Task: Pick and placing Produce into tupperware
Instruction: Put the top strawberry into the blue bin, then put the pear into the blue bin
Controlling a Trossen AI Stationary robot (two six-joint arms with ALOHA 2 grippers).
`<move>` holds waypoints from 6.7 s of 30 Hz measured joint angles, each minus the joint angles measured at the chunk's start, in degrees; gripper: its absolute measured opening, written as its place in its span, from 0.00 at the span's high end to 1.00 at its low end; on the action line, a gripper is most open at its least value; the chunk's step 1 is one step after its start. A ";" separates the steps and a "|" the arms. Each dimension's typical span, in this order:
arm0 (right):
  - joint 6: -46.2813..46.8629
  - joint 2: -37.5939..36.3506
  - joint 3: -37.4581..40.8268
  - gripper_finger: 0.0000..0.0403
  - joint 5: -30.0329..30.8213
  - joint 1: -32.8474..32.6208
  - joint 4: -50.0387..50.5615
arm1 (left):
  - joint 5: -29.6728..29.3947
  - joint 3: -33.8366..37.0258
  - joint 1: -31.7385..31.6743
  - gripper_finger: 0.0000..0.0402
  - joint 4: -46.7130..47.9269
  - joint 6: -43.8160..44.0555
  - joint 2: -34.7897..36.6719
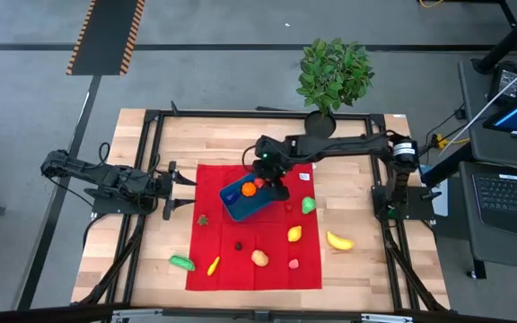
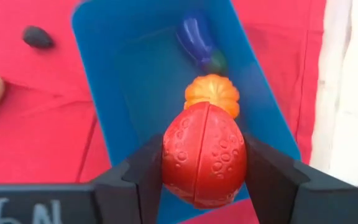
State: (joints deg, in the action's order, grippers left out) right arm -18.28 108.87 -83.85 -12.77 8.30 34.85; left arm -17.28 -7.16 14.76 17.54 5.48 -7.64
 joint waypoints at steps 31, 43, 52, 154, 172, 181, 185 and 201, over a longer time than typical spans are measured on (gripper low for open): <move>-1.44 5.62 0.15 0.54 4.33 -1.65 -3.62 | 0.00 0.00 0.01 0.37 0.03 0.16 0.01; -0.09 5.59 1.33 0.53 6.14 -1.60 -4.28 | 0.00 0.00 0.00 0.37 0.01 0.39 0.00; -0.09 5.59 1.36 0.51 7.33 -1.56 -4.48 | 0.00 0.00 0.00 0.37 0.00 0.39 0.02; 14.18 -40.60 38.18 0.28 10.68 -8.73 -7.37 | -0.01 0.00 0.04 0.37 -0.76 4.96 0.02; -4.76 -21.17 22.84 0.28 13.02 -12.25 10.73 | 0.00 0.00 0.02 0.37 -0.83 5.04 0.00; -6.65 -13.65 15.89 0.28 14.24 -14.59 18.61 | 0.00 0.02 0.02 0.37 -0.22 5.01 0.00; -7.06 -12.13 15.10 0.28 16.49 -15.78 19.65 | 0.00 0.02 0.02 0.37 -0.24 5.01 0.01; -0.43 -11.68 16.13 0.28 17.14 -16.49 20.49 | 0.00 0.02 0.02 0.37 -0.24 4.98 0.01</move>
State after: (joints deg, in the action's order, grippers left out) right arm -18.71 97.19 -67.72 4.37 -8.19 55.33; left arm -17.28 -7.14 14.79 17.30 10.46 -7.63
